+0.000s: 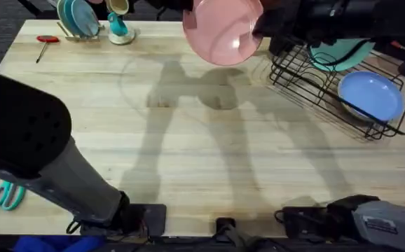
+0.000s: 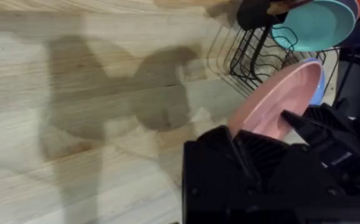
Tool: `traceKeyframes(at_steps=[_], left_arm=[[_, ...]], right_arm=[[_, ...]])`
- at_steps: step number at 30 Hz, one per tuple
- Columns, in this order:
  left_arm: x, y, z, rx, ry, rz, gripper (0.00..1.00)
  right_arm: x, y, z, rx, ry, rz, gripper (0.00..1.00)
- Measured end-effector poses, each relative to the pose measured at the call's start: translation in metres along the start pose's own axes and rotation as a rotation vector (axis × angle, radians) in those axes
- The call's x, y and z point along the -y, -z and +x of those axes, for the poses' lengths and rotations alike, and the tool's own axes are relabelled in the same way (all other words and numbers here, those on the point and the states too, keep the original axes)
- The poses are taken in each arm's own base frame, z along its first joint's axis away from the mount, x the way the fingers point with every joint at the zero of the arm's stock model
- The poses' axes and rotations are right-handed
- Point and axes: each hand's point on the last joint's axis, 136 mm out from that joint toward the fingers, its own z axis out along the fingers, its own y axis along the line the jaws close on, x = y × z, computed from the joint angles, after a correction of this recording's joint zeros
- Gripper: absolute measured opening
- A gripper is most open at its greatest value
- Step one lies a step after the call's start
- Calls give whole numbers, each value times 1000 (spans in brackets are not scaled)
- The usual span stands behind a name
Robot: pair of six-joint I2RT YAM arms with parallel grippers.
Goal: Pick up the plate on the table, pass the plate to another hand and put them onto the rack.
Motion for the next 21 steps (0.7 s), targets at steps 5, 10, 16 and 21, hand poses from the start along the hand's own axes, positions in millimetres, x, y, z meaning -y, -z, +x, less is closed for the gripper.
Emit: traceKeyframes(at_steps=[5,10,16,21], left_arm=[[0,0,0,0,-1,-1,42],[1,0,0,-2,-1,4,194],[2,0,0,-3,-4,10,661],[2,0,1,-4,-5,13,994]], right_arm=[[0,0,0,1,0,-1,31],[-1,0,0,2,1,-2,30],[-2,0,-5,19,9,-8,30],[-3,1,-7,26,12,-11,30]])
